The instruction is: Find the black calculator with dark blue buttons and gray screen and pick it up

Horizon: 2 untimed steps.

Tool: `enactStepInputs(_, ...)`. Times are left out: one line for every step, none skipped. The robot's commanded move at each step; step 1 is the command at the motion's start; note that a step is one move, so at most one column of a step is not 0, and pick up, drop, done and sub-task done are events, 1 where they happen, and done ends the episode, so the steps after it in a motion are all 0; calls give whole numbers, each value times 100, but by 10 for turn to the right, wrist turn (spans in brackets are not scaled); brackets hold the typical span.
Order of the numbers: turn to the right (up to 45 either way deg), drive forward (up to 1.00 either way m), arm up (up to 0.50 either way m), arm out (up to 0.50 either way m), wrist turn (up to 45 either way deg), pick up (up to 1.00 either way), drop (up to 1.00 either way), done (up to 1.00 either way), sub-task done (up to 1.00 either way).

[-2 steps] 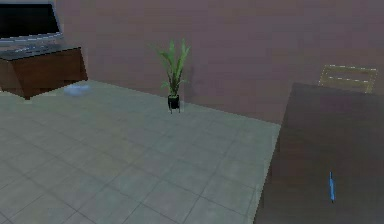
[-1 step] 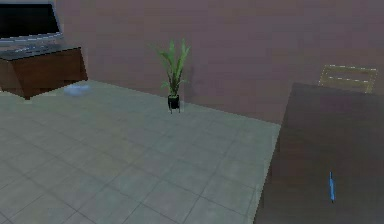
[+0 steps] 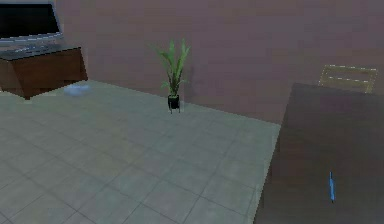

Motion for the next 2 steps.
enactStepInputs(0,0,0,22,0,0,0,0,0)
enactStepInputs(0,0,0,0,450,0,0,0,0)
